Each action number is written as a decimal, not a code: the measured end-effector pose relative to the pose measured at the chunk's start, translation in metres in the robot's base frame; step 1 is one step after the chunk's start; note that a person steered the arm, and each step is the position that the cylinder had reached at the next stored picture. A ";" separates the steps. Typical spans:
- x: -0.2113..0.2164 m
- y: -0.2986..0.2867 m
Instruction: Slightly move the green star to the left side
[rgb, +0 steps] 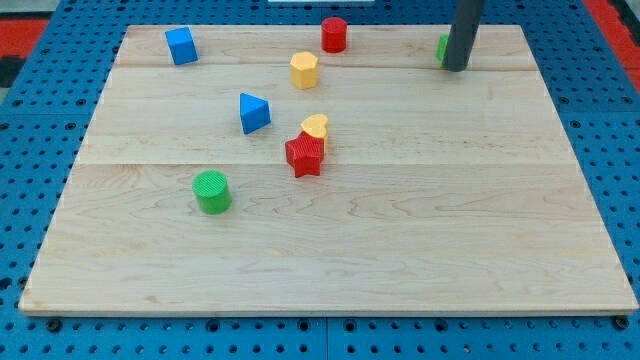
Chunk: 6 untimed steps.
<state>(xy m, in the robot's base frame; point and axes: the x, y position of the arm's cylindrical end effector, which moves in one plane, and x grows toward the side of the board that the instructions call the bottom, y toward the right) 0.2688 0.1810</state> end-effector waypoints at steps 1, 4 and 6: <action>-0.026 0.003; -0.032 0.099; -0.077 0.070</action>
